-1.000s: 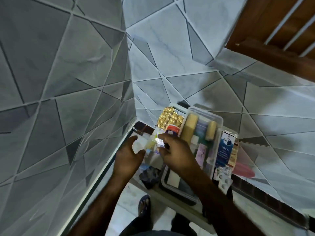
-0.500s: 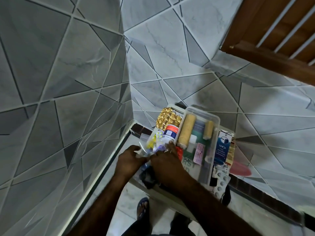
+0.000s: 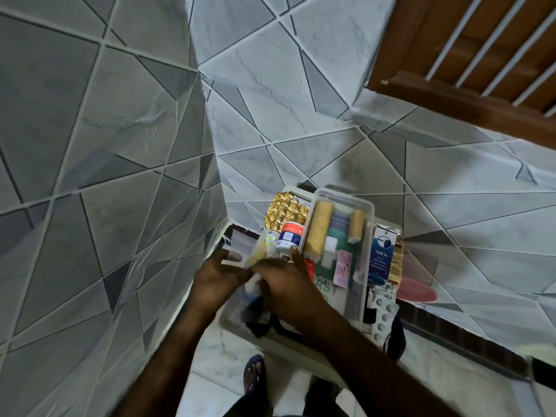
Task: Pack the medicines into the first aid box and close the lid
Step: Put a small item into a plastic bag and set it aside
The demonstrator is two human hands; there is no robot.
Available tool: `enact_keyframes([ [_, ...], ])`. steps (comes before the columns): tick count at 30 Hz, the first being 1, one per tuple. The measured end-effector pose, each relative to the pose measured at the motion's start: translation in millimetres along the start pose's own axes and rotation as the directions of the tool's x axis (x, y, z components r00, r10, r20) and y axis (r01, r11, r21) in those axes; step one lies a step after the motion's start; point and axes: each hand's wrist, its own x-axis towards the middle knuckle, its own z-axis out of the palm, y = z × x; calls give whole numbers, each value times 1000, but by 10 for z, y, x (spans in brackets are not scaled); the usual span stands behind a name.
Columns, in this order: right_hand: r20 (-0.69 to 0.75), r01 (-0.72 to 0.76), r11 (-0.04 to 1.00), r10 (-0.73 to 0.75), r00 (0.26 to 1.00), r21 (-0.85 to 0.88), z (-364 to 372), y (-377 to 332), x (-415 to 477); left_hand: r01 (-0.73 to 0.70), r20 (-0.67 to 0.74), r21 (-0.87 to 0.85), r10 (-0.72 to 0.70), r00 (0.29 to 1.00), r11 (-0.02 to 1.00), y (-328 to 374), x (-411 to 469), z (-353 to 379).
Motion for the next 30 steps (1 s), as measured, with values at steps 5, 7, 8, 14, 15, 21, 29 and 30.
enact_keyframes([
  [5,-317,-100,983,145,937,153,-189,57,31,-123,23,-185,130,991,975,488,-108,-71],
  [7,-366,-127,952,228,902,280,-303,130,19,-151,59,-245,170,984,958,708,-154,11],
  [8,-382,-130,928,267,885,348,-352,168,5,-160,77,-266,187,979,951,800,-167,60],
  [14,-334,-114,613,565,754,782,-826,397,-331,-178,231,-374,277,933,910,1208,-205,608],
  [15,-336,-84,543,624,705,835,-926,469,-427,-172,269,-372,283,921,912,1250,-190,766],
  [21,-332,-1,366,846,418,931,-1269,970,-1138,-155,469,-292,283,837,944,1382,-336,1790],
  [29,-328,-127,330,944,35,935,-1067,1978,-2023,-219,595,-23,189,781,975,1265,-485,3237],
  [30,-324,-159,321,946,7,934,-1018,2105,-2109,-241,605,19,181,775,970,1213,-516,3411],
])
